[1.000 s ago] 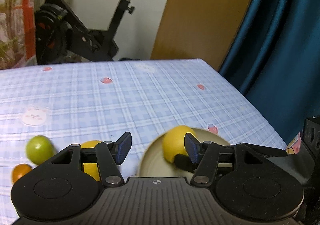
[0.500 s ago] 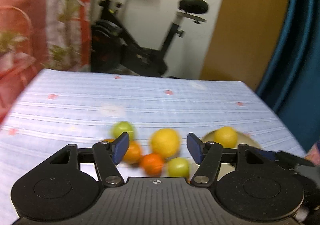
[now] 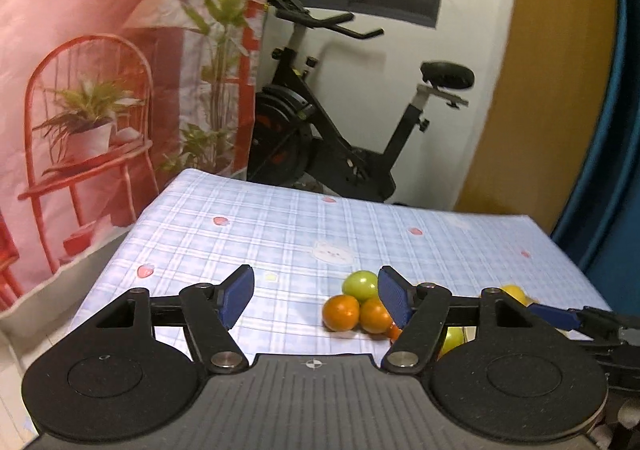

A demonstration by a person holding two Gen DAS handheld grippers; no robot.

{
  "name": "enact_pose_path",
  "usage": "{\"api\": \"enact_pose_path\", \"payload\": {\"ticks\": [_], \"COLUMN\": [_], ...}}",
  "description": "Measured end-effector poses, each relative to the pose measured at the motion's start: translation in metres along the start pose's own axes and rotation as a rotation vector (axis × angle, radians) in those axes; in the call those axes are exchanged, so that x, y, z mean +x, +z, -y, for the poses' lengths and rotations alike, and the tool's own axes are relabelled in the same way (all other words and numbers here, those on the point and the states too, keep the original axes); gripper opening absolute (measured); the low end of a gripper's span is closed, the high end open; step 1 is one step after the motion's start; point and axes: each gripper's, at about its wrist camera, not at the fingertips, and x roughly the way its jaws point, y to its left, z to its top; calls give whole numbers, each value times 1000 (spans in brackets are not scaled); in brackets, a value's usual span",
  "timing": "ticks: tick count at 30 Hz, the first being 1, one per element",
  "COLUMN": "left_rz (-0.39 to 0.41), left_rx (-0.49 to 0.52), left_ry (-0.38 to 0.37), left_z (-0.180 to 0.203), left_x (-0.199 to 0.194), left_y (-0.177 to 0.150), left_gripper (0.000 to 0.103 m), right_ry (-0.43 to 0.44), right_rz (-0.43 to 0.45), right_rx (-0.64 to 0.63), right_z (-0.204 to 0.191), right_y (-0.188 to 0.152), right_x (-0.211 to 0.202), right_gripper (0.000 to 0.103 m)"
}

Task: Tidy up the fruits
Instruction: 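Move the left gripper to the dark purple mangosteen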

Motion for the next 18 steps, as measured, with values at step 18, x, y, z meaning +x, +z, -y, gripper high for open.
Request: {"api": "enact_pose_path", "payload": {"ticks": [18], "left_rz": [-3], "left_rx": [32], "left_ry": [-18], "left_z": [-37], "left_x": [16], "left_y": [-53], "left_gripper": [82], "right_ry": [179], "right_rz": [-218], "right_rx": [-341], "right_z": [-75], "right_y": [-21], "right_x": [79], "right_gripper": [65]}}
